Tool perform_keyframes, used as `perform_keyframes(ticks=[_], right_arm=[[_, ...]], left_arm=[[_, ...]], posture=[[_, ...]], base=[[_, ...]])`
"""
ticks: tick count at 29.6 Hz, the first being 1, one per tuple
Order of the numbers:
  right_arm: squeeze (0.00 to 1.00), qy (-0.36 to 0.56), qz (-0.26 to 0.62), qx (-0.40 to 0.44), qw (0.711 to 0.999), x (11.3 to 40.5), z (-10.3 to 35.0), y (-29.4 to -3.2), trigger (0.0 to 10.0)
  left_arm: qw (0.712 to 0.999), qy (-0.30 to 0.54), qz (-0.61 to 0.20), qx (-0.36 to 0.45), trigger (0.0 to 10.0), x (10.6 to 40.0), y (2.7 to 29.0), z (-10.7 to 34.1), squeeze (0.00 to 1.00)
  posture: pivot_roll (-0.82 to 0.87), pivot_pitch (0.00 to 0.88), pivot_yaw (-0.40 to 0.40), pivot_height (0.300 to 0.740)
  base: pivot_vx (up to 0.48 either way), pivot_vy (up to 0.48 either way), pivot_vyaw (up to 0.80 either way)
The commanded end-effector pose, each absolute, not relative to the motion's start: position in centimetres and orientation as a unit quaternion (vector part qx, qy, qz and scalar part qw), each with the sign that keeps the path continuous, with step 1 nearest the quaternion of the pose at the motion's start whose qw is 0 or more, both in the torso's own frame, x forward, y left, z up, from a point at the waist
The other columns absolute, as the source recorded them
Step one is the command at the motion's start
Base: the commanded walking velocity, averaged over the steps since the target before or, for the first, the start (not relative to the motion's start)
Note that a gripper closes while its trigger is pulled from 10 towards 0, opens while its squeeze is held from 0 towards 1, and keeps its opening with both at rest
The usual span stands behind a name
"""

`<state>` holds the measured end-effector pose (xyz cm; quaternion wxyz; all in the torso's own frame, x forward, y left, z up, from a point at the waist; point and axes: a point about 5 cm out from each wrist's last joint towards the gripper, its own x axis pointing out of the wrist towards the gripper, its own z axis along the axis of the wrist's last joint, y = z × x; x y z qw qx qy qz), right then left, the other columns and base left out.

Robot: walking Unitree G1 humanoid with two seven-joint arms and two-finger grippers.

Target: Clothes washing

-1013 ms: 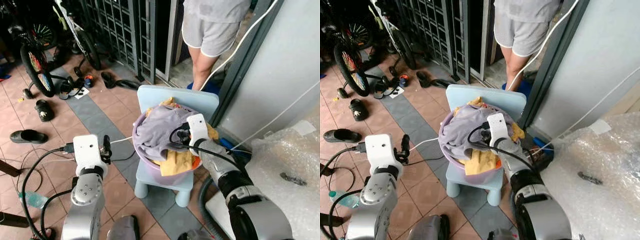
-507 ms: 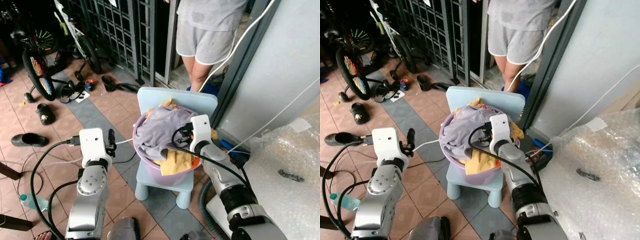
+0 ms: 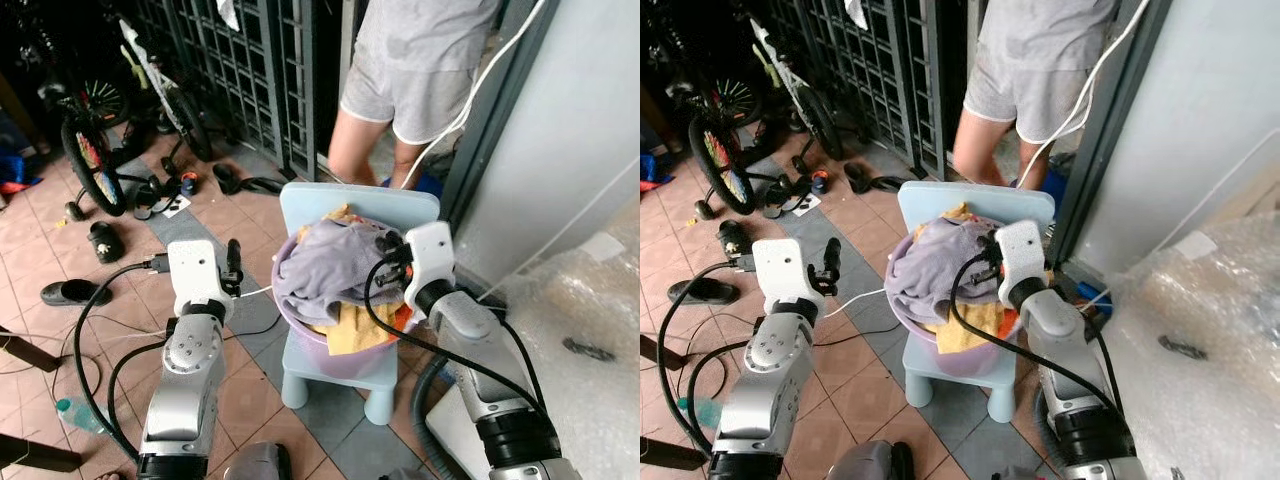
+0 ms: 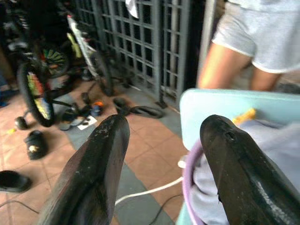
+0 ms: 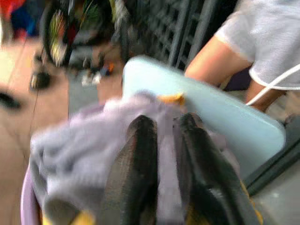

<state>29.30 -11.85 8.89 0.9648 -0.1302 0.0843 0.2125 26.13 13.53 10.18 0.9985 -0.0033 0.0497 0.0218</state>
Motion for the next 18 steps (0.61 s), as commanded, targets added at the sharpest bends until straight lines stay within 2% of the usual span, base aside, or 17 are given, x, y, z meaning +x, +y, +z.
perform_keyframes(ticks=[1,7,12,18], right_arm=[[1.00,0.098,0.220,-0.143,0.960,29.4,8.2,-11.1,10.0],[1.00,0.099,0.217,-0.151,0.959,30.4,8.0,-10.2,10.0],[1.00,0.104,0.186,-0.161,0.964,31.9,8.0,-9.5,10.0],[1.00,0.115,0.157,-0.171,0.966,32.8,7.8,-9.4,10.0]], left_arm=[[0.998,0.059,0.029,0.011,10.0,25.3,14.4,9.7,0.00],[0.995,0.075,0.053,0.024,10.0,23.5,16.0,9.3,0.00],[0.993,0.086,0.068,0.033,10.0,21.0,17.0,9.9,0.00],[0.993,0.089,0.071,0.036,10.0,19.8,17.2,10.5,0.00]], posture=[[0.00,0.000,0.080,0.740],[0.06,0.003,0.062,0.740],[0.17,0.073,0.043,0.740],[0.21,0.102,0.044,0.740]], base=[[0.000,0.000,0.00],[0.000,0.000,0.00],[0.000,0.000,0.00],[0.000,0.000,0.00]])
